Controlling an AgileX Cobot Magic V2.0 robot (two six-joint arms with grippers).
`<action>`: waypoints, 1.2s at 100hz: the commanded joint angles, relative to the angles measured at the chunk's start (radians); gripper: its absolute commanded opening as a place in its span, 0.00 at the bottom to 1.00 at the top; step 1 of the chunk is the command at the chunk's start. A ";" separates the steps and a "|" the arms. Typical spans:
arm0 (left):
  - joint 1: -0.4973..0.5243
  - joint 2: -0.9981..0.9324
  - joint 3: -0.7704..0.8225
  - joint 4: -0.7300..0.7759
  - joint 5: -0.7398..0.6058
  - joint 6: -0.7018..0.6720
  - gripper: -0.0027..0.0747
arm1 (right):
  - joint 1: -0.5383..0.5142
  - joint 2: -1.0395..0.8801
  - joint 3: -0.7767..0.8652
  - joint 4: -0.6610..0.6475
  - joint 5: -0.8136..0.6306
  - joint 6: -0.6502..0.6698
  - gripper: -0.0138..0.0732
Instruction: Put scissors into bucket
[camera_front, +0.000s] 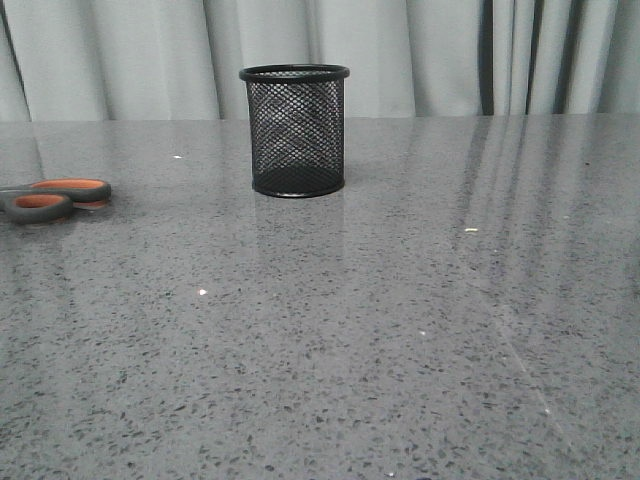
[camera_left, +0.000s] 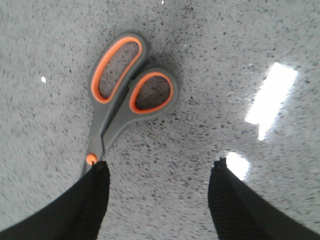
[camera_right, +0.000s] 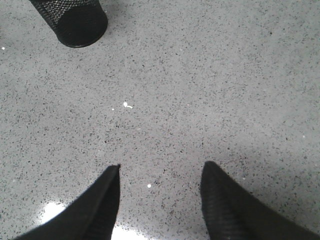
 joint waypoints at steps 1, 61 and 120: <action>-0.005 -0.004 -0.049 0.006 0.038 0.103 0.56 | 0.002 0.000 -0.033 0.002 -0.048 -0.011 0.54; -0.003 0.173 -0.117 0.114 -0.018 0.209 0.56 | 0.002 0.000 -0.033 0.002 -0.046 -0.026 0.54; 0.116 0.255 -0.155 -0.053 0.000 0.395 0.56 | 0.002 0.002 -0.033 0.002 -0.043 -0.030 0.54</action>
